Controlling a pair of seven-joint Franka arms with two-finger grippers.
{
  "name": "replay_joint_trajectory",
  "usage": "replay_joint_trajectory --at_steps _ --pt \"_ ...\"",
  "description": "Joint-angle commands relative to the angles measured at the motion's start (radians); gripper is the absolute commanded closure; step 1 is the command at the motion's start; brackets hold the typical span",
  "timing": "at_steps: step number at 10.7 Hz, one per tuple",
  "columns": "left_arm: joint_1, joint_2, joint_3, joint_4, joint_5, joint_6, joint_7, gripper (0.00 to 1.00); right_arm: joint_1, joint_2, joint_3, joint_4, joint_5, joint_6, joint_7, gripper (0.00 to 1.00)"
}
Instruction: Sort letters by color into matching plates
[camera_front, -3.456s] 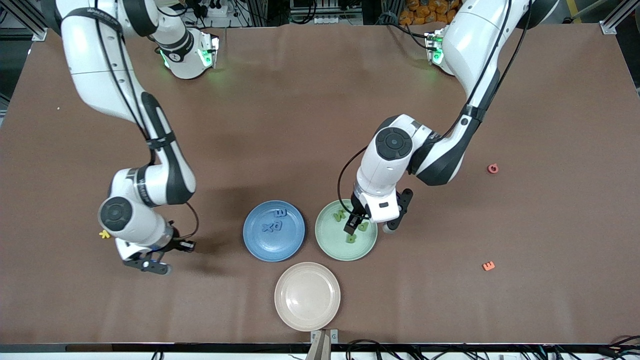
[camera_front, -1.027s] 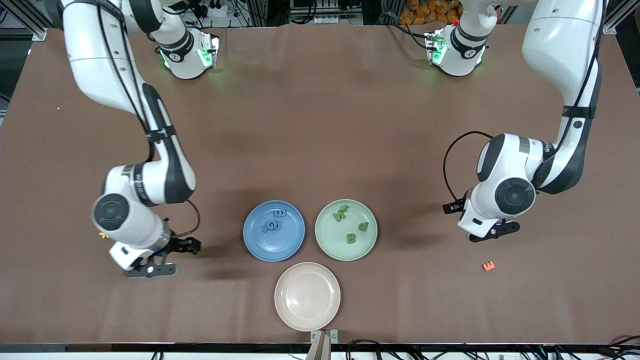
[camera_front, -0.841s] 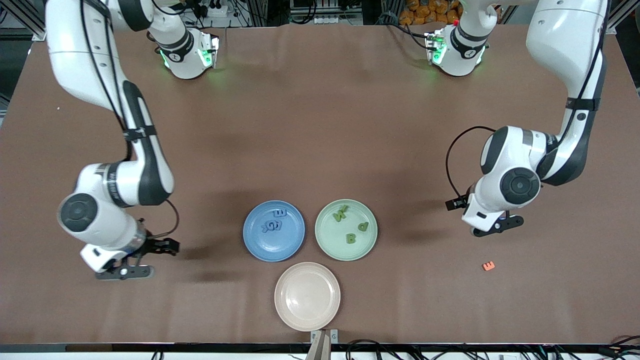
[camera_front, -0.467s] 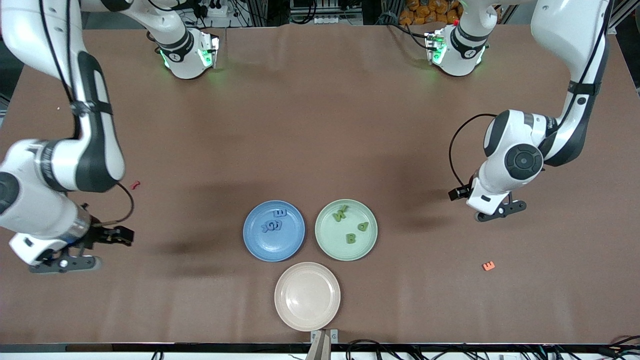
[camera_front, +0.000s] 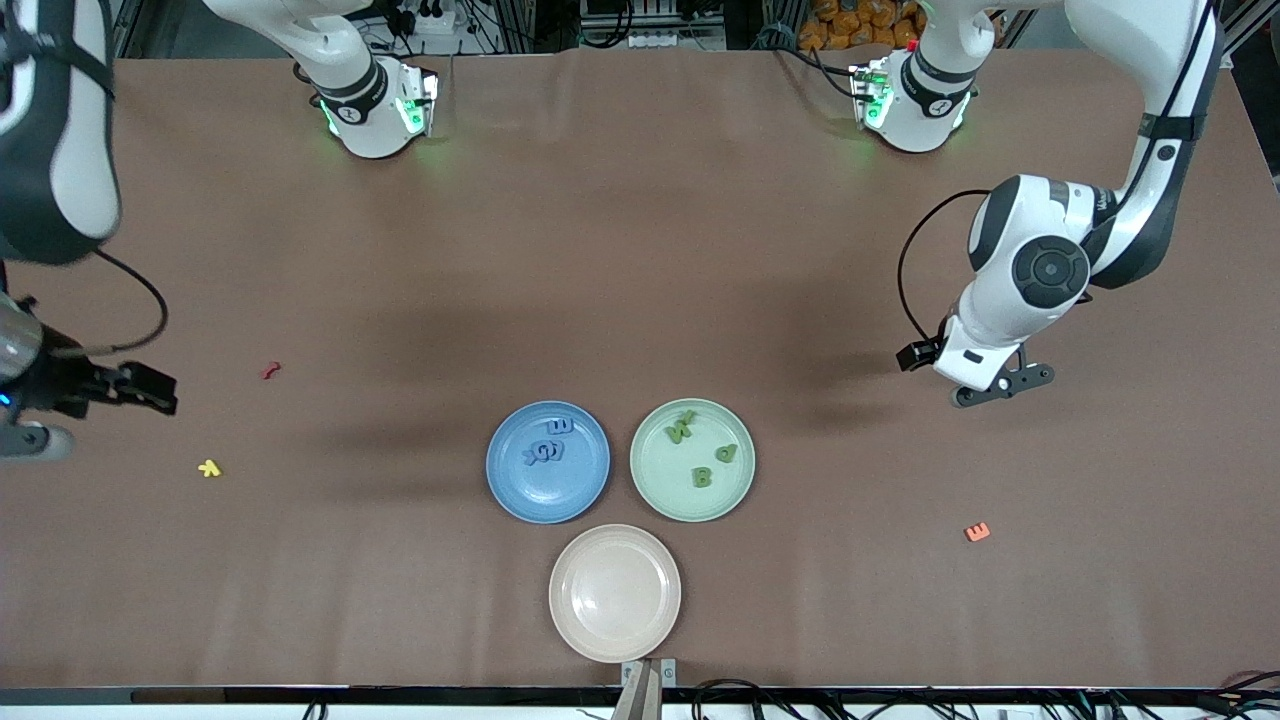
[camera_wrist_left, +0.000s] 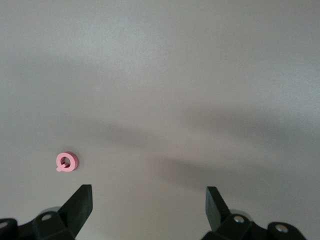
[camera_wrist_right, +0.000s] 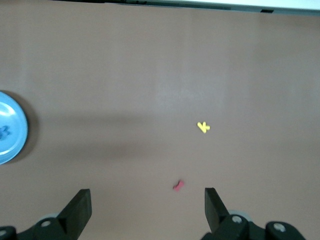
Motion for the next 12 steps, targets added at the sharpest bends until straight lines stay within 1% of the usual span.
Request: replay_joint_trajectory --at_steps 1,3,4,5,6,7,9,11,12 --pt "0.055 -0.101 -0.011 -0.134 -0.032 0.082 0.084 0.00 -0.006 -0.170 0.031 -0.037 -0.020 -0.135 0.061 0.00" --pt "0.070 -0.123 -0.011 -0.154 -0.071 0.093 0.141 0.00 -0.007 -0.189 0.051 -0.013 -0.021 -0.259 0.062 0.00" --pt "0.072 -0.132 -0.011 -0.163 -0.072 0.093 0.145 0.00 -0.006 -0.192 0.055 0.015 -0.020 -0.287 0.073 0.00" --pt "0.072 -0.137 -0.011 -0.171 -0.072 0.093 0.144 0.00 -0.006 -0.194 0.057 0.009 -0.020 -0.277 0.088 0.00" --pt "0.070 -0.146 -0.012 -0.182 -0.072 0.093 0.146 0.00 0.002 -0.191 0.055 -0.011 -0.021 -0.237 0.091 0.00" --pt "0.070 -0.158 -0.015 -0.195 -0.072 0.093 0.144 0.00 0.005 -0.195 0.052 -0.066 -0.021 -0.185 0.117 0.00" --pt "0.070 -0.187 -0.025 -0.228 -0.083 0.093 0.146 0.00 0.005 -0.201 0.051 -0.085 -0.021 -0.180 0.124 0.00" --pt "0.070 -0.226 -0.044 -0.258 -0.106 0.093 0.144 0.00 0.005 -0.232 0.051 -0.124 -0.021 -0.169 0.124 0.00" --pt "0.070 -0.235 -0.048 -0.271 -0.111 0.093 0.144 0.00 0.005 -0.235 0.051 -0.126 -0.021 -0.171 0.124 0.00"
